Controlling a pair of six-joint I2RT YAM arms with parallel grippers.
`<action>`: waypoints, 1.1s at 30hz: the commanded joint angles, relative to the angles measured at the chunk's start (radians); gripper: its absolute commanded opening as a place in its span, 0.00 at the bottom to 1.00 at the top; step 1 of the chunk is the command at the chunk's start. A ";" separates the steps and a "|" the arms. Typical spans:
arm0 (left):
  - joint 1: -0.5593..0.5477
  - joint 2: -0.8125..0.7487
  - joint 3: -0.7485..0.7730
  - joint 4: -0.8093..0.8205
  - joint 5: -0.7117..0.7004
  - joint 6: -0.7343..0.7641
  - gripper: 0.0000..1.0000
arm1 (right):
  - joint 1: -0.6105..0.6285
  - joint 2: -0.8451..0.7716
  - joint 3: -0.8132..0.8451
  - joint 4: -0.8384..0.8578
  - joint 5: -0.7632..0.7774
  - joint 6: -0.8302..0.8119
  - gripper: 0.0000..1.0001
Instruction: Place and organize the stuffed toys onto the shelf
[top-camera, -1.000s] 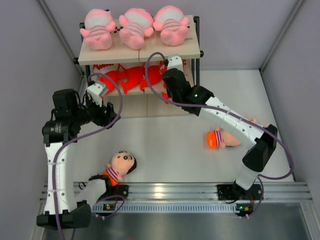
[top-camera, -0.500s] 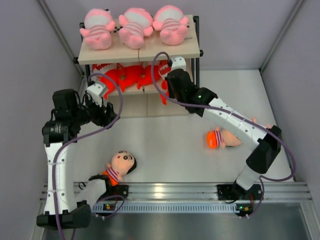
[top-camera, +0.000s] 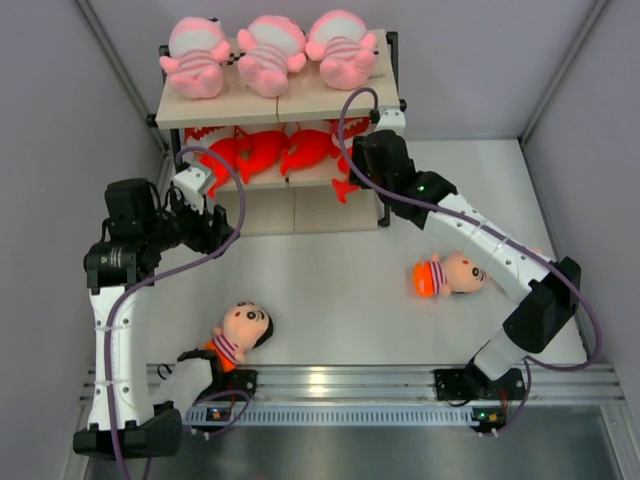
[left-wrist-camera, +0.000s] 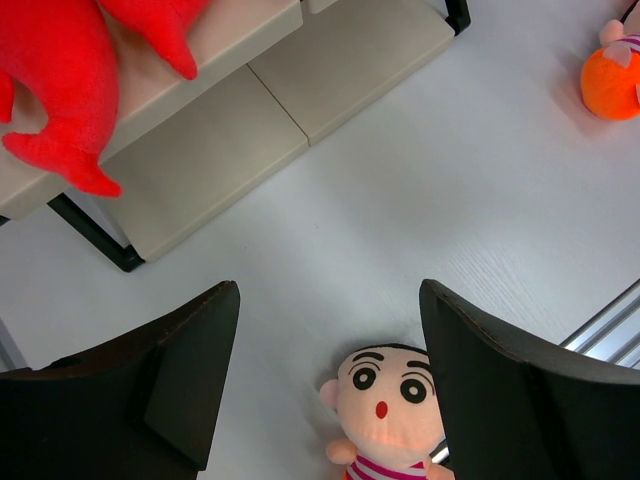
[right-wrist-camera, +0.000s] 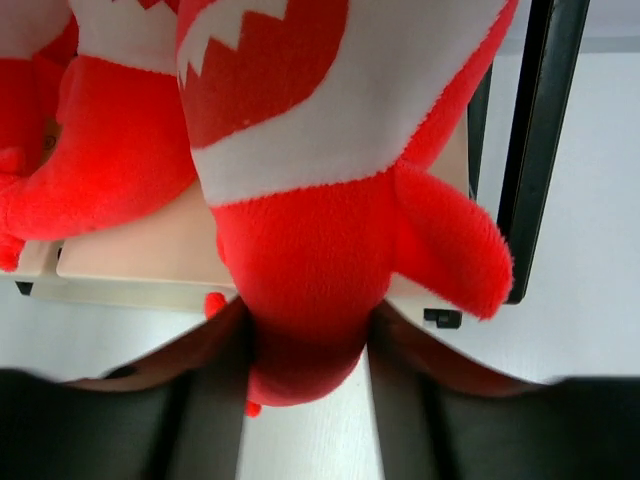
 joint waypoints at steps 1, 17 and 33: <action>-0.001 -0.019 0.002 -0.004 0.009 0.010 0.79 | -0.034 -0.058 -0.007 0.058 0.000 0.074 0.51; 0.001 -0.025 -0.006 -0.010 0.012 0.025 0.79 | -0.040 -0.121 -0.073 0.025 0.007 0.114 0.89; 0.001 -0.031 -0.016 -0.025 0.005 0.039 0.79 | 0.150 -0.399 -0.427 0.264 -0.146 -0.436 0.92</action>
